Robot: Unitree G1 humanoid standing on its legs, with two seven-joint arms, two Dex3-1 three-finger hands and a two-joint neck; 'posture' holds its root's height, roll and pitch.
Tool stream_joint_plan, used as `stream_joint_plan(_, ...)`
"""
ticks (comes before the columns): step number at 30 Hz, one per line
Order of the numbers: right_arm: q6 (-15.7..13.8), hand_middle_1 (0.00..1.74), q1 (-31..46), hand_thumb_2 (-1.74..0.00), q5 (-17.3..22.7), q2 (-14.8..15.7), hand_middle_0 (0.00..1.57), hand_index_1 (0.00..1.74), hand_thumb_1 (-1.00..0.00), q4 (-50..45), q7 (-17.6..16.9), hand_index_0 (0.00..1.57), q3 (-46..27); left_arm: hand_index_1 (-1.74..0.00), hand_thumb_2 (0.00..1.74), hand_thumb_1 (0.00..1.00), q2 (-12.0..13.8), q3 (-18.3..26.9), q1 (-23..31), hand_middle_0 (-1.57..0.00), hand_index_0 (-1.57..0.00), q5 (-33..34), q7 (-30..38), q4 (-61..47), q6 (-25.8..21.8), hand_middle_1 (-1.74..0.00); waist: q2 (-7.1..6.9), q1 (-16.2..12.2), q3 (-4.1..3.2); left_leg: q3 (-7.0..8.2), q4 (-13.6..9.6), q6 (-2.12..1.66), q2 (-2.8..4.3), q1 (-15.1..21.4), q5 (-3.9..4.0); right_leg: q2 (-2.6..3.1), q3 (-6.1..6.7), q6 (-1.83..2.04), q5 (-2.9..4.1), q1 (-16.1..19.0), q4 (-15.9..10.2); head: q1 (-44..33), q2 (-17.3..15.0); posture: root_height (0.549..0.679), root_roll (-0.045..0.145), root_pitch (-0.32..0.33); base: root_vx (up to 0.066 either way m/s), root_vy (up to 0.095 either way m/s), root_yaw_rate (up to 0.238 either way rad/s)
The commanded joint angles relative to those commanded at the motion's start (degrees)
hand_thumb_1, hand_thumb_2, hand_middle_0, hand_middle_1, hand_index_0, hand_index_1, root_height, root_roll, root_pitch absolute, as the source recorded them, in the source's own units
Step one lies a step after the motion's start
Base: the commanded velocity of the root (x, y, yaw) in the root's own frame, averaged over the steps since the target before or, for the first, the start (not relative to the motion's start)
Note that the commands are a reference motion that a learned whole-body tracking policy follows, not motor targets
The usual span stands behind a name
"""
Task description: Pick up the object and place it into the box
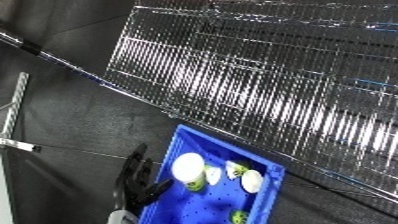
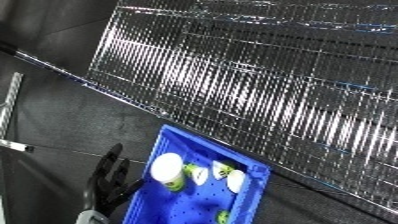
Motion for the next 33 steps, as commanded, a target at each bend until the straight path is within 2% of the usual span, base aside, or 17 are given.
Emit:
stream_joint_plan(4,0.17,0.00,-0.17,0.00,0.12,0.13,0.00,0.00,0.00,-0.22,-0.23,0.00,0.15,0.00,0.00,0.00,-0.32,-0.45,0.06,0.00,0.00,-0.19,-0.81,1.17,1.11,0.00,0.14,-0.12,0.00,0.12,-0.05,0.02,-0.13,0.17,-0.10,-0.06,0.06,0.08,0.15,0.28,-0.52,0.66,-0.28,0.657,0.035,0.078,-0.007,0.011,-0.018)
stream_joint_plan(9,0.47,0.00,-0.28,0.00,0.20,0.06,0.00,0.00,0.00,-0.54,-0.65,0.00,0.10,0.00,0.00,0.00,-0.76,-0.96,-0.01,0.00,0.00,-3.26,-4.90,2.31,5.77,0.00,0.36,-0.50,0.00,0.43,0.10,0.13,-0.18,0.14,-0.25,-0.13,0.25,0.19,0.29,0.21,-0.70,1.70,-0.41,0.657,0.033,0.078,-0.018,0.004,-0.038)
stream_joint_plan(14,0.26,0.00,-0.25,0.00,0.10,-0.02,0.00,0.00,0.00,-0.98,-1.21,0.00,-0.35,0.00,0.00,0.00,-1.39,-2.16,0.01,0.00,0.00,-3.78,-8.17,2.50,8.51,0.00,0.51,-0.96,0.00,0.81,0.21,0.12,-0.10,0.26,-0.37,-0.19,0.35,0.47,0.49,0.25,-0.88,3.60,-0.92,0.657,0.031,0.078,-0.022,-0.007,-0.054)
stream_joint_plan(19,0.12,0.00,-0.60,0.00,-0.41,-0.03,0.00,0.00,0.00,-1.52,-1.75,0.00,-0.87,0.00,0.00,0.00,-2.53,-4.66,-0.22,0.00,0.00,-1.86,-9.91,3.04,11.45,0.00,0.80,-1.80,0.00,1.52,0.23,0.14,0.19,0.58,-0.37,-0.29,0.51,0.86,0.99,0.36,-1.35,6.70,-1.28,0.658,0.028,0.075,-0.029,-0.019,-0.134)
stream_joint_plan(28,0.85,0.00,-2.49,0.00,-0.55,-0.61,0.00,0.00,0.00,-2.67,-4.15,0.00,-0.75,0.00,0.00,0.00,-4.61,-9.88,-0.49,0.00,0.00,3.45,-9.59,0.95,12.71,0.00,2.62,-3.58,0.00,3.16,0.92,0.05,0.47,0.74,-0.51,-0.03,1.74,1.30,2.23,-0.22,-2.33,20.33,-1.72,0.658,0.030,0.075,-0.035,0.004,-0.162)
stream_joint_plan(33,1.80,0.00,-3.47,0.00,-0.93,-0.75,0.00,0.00,0.00,-2.80,-4.59,0.00,-0.56,0.00,0.00,0.00,-5.14,-11.97,-0.50,0.00,0.00,6.59,-8.85,-0.27,13.88,0.00,3.75,-4.31,0.00,3.56,1.85,0.03,0.35,0.32,-0.65,0.25,2.55,1.37,2.79,-0.95,-2.06,28.34,-0.26,0.658,0.031,0.075,-0.021,-0.014,-0.108)
